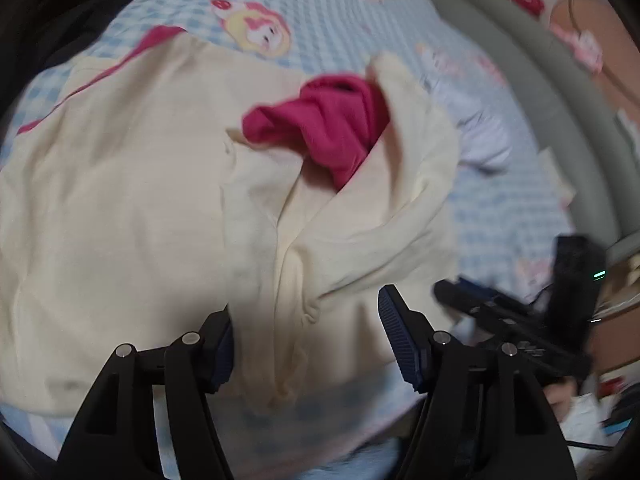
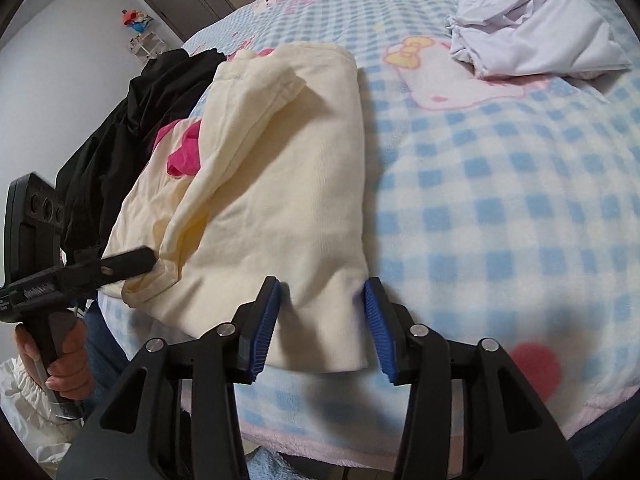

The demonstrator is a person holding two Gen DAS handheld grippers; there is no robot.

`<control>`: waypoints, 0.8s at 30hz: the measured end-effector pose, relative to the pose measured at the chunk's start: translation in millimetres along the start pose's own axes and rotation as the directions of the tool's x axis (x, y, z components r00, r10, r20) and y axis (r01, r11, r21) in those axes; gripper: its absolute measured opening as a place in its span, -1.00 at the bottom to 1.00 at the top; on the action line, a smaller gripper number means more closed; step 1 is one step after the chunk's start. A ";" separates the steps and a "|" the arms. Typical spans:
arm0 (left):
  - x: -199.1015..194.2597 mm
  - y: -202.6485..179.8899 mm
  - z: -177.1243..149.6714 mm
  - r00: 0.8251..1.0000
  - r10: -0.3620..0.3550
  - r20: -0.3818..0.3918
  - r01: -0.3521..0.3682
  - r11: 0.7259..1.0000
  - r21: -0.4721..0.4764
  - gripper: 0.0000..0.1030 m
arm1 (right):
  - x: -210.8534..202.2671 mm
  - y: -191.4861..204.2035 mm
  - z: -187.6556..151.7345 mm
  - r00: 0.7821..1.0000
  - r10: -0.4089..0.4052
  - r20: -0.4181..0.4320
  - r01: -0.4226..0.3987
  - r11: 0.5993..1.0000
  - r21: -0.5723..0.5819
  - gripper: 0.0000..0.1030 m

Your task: Fold clothes

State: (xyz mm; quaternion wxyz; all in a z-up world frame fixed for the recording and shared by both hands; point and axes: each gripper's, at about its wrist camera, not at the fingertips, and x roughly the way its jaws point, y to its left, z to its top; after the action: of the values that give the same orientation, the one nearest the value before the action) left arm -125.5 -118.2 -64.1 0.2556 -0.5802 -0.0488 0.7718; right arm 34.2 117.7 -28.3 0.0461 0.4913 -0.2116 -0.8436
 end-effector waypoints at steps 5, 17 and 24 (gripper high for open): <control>-13.6 24.1 11.9 0.987 0.153 0.052 -0.147 0.983 -0.106 -0.05 | -2.2 -2.0 4.8 0.999 -0.042 0.005 0.043 0.999 -0.012 -0.10; -69.2 -8.3 42.6 0.942 0.175 0.287 -0.187 0.982 0.012 -0.06 | -39.5 -2.2 55.4 0.992 -0.063 0.112 0.070 0.996 -0.059 -0.02; -7.4 -25.8 70.9 0.983 0.186 0.014 -0.186 0.972 0.145 -0.06 | -5.3 23.7 75.5 0.994 -0.103 0.022 0.105 0.985 -0.136 -0.02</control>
State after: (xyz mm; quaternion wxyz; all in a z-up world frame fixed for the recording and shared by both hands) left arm -180.6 -83.5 -25.3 0.2239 -0.5619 0.0620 0.7939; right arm -30.2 121.3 17.8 0.0338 0.4909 -0.1276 -0.8611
